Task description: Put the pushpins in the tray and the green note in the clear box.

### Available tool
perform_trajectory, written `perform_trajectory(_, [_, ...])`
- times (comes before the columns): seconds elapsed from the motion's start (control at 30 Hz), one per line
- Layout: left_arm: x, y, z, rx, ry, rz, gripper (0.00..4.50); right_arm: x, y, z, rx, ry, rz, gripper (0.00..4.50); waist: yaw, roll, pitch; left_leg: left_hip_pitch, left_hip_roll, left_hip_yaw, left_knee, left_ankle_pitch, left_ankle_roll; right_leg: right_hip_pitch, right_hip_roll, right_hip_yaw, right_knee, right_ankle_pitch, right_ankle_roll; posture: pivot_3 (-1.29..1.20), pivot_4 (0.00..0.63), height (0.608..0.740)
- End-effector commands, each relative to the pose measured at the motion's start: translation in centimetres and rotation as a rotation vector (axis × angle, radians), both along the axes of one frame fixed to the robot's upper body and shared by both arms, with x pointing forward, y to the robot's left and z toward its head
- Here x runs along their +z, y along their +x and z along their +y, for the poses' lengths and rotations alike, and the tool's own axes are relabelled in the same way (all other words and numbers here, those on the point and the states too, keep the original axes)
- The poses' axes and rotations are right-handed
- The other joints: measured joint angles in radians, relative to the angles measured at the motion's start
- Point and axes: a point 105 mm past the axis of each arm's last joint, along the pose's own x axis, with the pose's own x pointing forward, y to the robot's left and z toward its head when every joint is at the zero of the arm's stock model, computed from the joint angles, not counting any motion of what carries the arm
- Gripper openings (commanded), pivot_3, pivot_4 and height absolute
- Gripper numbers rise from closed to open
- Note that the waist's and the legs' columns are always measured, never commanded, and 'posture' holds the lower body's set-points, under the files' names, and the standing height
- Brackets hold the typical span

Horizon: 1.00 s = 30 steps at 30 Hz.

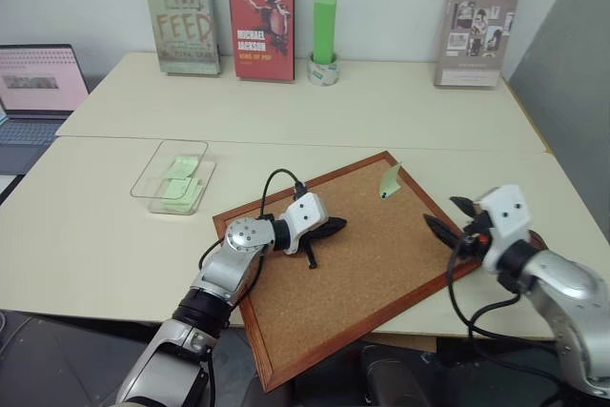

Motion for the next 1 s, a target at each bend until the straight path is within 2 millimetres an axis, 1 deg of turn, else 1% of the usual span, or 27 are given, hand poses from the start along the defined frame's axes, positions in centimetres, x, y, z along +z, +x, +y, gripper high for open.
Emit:
perform_trajectory(0.03, [-2.6, -0.3, 1.0, 0.039, 0.068, 0.074, 0.00, -0.1, 2.3, 0.9, -0.024, -0.012, -0.064, 3.17, 0.002, 0.001, 0.000, 0.000, 0.000, 0.000, 0.000, 0.000, 0.000, 0.000, 0.000, 0.000, 0.000, 0.000, 0.000, 0.00, 0.150, 0.740])
perform_trajectory(0.1, [-2.6, -0.4, 1.0, 0.038, 0.067, 0.074, 0.00, -0.4, 3.1, 1.4, -0.013, -0.010, -0.071, 3.17, 0.004, 0.001, -0.001, -0.001, 0.000, 0.000, -0.001, 0.000, 0.000, 0.000, 0.000, 0.000, 0.001, 0.000, 0.000, 0.00, 0.150, 0.740])
perform_trajectory(0.27, [-2.6, -0.4, 1.0, 0.042, 0.066, 0.071, 0.00, -1.2, 4.2, 2.3, 0.036, -0.047, -0.071, 3.17, 0.003, 0.001, -0.001, 0.000, -0.001, -0.001, -0.001, 0.000, 0.000, 0.000, 0.000, 0.000, 0.002, 0.000, 0.000, 0.00, 0.150, 0.740])
perform_trajectory(0.43, [-2.6, -0.4, 1.1, 0.047, 0.067, 0.069, 0.00, -1.6, 4.9, 3.0, 0.069, -0.061, -0.076, 3.17, 0.002, 0.001, -0.001, 0.000, 0.000, 0.000, -0.001, 0.000, 0.000, 0.000, 0.001, 0.000, 0.002, 0.000, 0.000, 0.00, 0.150, 0.740])
perform_trajectory(0.7, [-2.5, -0.3, 1.1, 0.047, 0.069, 0.068, 0.00, -2.3, 5.8, 3.4, 0.091, -0.073, -0.065, 3.17, 0.002, 0.001, -0.001, 0.000, 0.000, -0.001, -0.001, 0.000, 0.000, 0.001, 0.001, 0.000, 0.003, 0.001, 0.001, 0.00, 0.150, 0.740])
perform_trajectory(0.77, [-2.5, -0.3, 1.1, 0.047, 0.069, 0.067, 0.00, -2.5, 5.9, 3.4, 0.099, -0.078, -0.059, 2.81, 0.002, 0.001, -0.001, 0.000, 0.000, -0.001, -0.001, 0.000, 0.000, 0.001, 0.001, 0.000, 0.003, 0.001, 0.001, 0.00, 0.150, 0.740])
perform_trajectory(0.8, [-2.5, -0.3, 1.1, 0.047, 0.069, 0.067, 0.00, -2.6, 6.0, 3.5, 0.105, -0.079, -0.056, 2.76, 0.002, 0.001, -0.001, 0.000, -0.001, -0.001, -0.001, 0.000, 0.000, 0.001, 0.001, 0.000, 0.003, 0.001, 0.001, 0.00, 0.150, 0.740])
perform_trajectory(0.83, [-2.5, -0.3, 1.1, 0.047, 0.070, 0.066, 0.00, -2.6, 6.0, 3.6, 0.110, -0.081, -0.054, 2.56, 0.002, 0.001, -0.001, 0.000, 0.000, -0.001, -0.001, 0.000, 0.000, 0.001, 0.001, 0.000, 0.003, 0.001, 0.001, 0.00, 0.150, 0.740])
perform_trajectory(0.9, [-2.5, -0.4, 1.2, 0.047, 0.070, 0.065, 0.00, -2.7, 6.1, 3.7, 0.114, -0.079, -0.053, 2.10, 0.002, 0.001, -0.001, 0.000, 0.000, -0.001, -0.001, 0.000, 0.000, 0.000, 0.001, 0.000, 0.003, 0.001, 0.001, 0.00, 0.150, 0.740])
perform_trajectory(0.93, [-2.5, -0.4, 1.2, 0.047, 0.070, 0.065, 0.00, -2.7, 6.1, 3.8, 0.115, -0.078, -0.053, 1.80, 0.002, 0.001, -0.001, 0.000, 0.000, -0.001, -0.001, 0.000, 0.000, 0.000, 0.001, 0.000, 0.003, 0.001, 0.001, 0.00, 0.150, 0.740])
perform_trajectory(0.97, [-2.5, -0.4, 1.2, 0.047, 0.070, 0.065, 0.00, -2.7, 6.2, 3.9, 0.117, -0.077, -0.054, 1.65, 0.002, 0.001, -0.001, 0.000, 0.000, -0.001, -0.001, 0.000, 0.000, 0.001, 0.001, 0.000, 0.003, 0.001, 0.001, 0.00, 0.150, 0.740])
perform_trajectory(1.0, [-2.5, -0.4, 1.2, 0.047, 0.071, 0.065, 0.00, -2.7, 6.2, 3.9, 0.120, -0.076, -0.054, 1.32, 0.002, 0.001, -0.001, 0.000, 0.000, -0.001, -0.001, 0.000, 0.000, 0.001, 0.001, 0.000, 0.003, 0.001, 0.001, 0.00, 0.150, 0.740])
